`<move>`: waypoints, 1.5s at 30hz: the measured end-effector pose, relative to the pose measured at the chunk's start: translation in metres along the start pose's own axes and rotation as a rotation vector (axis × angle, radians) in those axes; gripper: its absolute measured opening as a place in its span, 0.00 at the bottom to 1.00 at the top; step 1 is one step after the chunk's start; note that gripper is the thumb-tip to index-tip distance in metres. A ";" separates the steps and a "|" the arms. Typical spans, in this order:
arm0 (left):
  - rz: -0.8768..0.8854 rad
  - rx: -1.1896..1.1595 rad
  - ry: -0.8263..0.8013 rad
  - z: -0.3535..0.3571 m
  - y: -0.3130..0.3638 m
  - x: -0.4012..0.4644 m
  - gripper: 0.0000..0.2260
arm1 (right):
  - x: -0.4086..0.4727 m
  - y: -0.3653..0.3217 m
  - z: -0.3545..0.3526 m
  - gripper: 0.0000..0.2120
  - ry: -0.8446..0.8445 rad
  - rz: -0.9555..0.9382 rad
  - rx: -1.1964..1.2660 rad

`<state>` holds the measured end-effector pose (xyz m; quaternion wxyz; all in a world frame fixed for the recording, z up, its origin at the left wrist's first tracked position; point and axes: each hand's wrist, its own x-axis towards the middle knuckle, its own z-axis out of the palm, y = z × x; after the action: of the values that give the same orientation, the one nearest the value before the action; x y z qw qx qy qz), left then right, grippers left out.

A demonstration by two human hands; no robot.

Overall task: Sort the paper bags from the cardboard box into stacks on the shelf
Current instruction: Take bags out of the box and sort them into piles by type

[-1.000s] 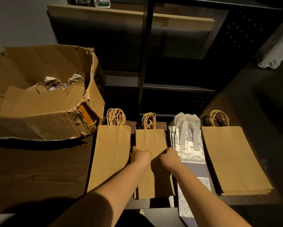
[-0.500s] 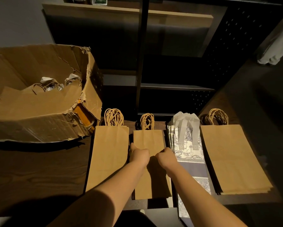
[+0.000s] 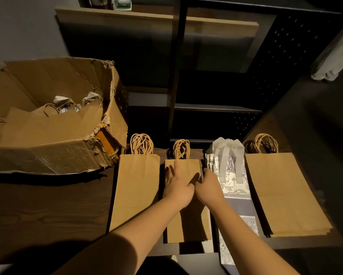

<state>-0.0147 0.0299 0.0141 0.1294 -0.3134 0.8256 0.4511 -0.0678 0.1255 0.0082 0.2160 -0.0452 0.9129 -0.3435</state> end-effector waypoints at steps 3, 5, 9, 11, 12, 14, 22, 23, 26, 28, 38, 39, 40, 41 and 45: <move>0.166 -0.042 -0.004 -0.023 0.008 -0.004 0.28 | -0.001 -0.014 -0.013 0.17 0.029 -0.060 -0.022; 0.238 -0.083 0.015 -0.049 0.012 -0.005 0.18 | -0.002 -0.029 -0.020 0.10 0.048 -0.116 0.022; 0.317 -0.090 0.093 -0.110 0.019 -0.012 0.06 | -0.008 -0.074 -0.027 0.06 0.057 -0.259 0.077; 0.361 -0.062 0.127 -0.145 0.021 -0.017 0.06 | -0.013 -0.103 -0.026 0.07 0.049 -0.316 0.086; 0.381 -0.050 0.136 -0.161 0.022 -0.019 0.06 | -0.015 -0.116 -0.026 0.08 0.050 -0.340 0.096; 0.415 -0.062 0.148 -0.200 0.021 -0.022 0.07 | -0.019 -0.147 -0.021 0.08 0.050 -0.385 0.125; 0.361 -0.382 0.106 -0.348 -0.035 -0.018 0.04 | -0.018 -0.280 0.027 0.07 -0.024 -0.518 0.216; 0.348 -0.377 0.144 -0.366 -0.047 -0.012 0.04 | -0.015 -0.297 0.039 0.08 -0.031 -0.527 0.206; 0.288 -0.346 0.209 -0.409 -0.077 0.012 0.03 | -0.006 -0.337 0.075 0.06 -0.038 -0.503 0.198; 0.244 -0.300 0.203 -0.432 -0.096 0.032 0.04 | 0.001 -0.359 0.100 0.04 -0.075 -0.455 0.191; -0.173 -0.072 -0.126 -0.456 -0.170 0.138 0.11 | 0.083 -0.381 0.220 0.11 -0.441 0.051 -0.182; -0.160 -0.012 -0.106 -0.456 -0.174 0.145 0.09 | 0.089 -0.371 0.225 0.10 -0.442 0.078 -0.222; -0.143 0.048 -0.066 -0.456 -0.181 0.152 0.08 | 0.092 -0.365 0.228 0.10 -0.447 0.109 -0.255; -0.129 0.097 -0.015 -0.456 -0.188 0.158 0.08 | 0.094 -0.359 0.229 0.09 -0.448 0.145 -0.270; -0.231 -0.015 0.161 -0.463 -0.224 0.178 0.07 | 0.113 -0.351 0.225 0.25 -0.322 0.260 -0.131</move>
<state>0.0222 -0.5125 0.0361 0.1114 -0.4425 0.7884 0.4126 -0.0971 -0.3037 0.0434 0.3983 0.0048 0.8851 -0.2408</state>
